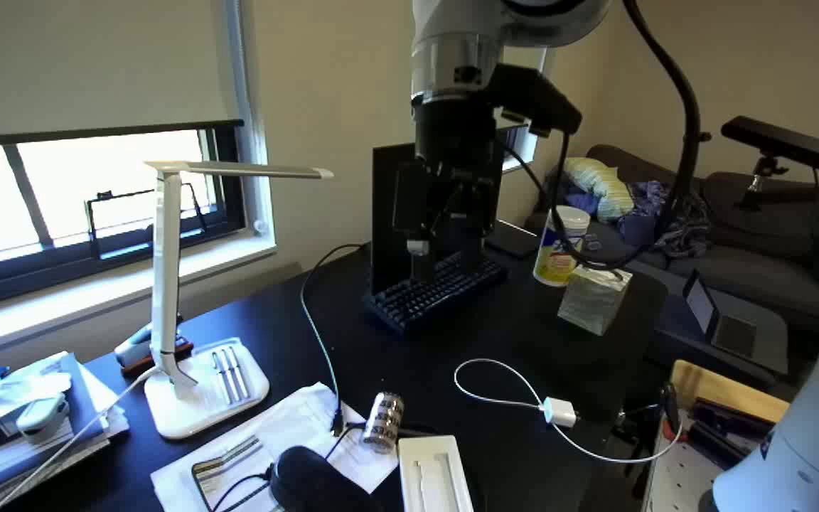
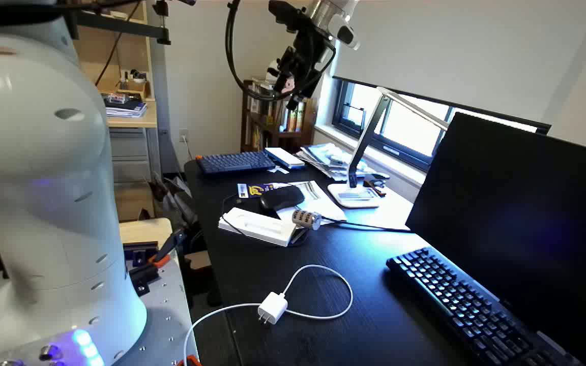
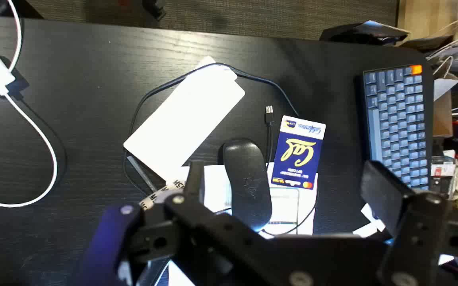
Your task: Put the brown object in the box
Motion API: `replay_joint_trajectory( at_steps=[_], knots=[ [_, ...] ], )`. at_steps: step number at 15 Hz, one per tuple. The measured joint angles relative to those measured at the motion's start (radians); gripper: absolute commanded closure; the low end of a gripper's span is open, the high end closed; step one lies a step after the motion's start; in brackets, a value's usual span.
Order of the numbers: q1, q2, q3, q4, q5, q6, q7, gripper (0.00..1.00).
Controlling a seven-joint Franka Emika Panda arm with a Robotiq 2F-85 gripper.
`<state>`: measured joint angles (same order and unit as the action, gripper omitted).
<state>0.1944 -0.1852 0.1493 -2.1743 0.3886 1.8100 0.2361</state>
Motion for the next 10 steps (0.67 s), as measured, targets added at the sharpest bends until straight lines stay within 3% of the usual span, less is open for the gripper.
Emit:
replay_joint_trajectory(
  at_steps=[5,10],
  knots=[
    [-0.001,0.0,0.0,-0.001,-0.001,0.009,0.0,0.0],
    [-0.03,0.048,0.0,-0.022,-0.002,0.217,0.164,0.0]
  ],
)
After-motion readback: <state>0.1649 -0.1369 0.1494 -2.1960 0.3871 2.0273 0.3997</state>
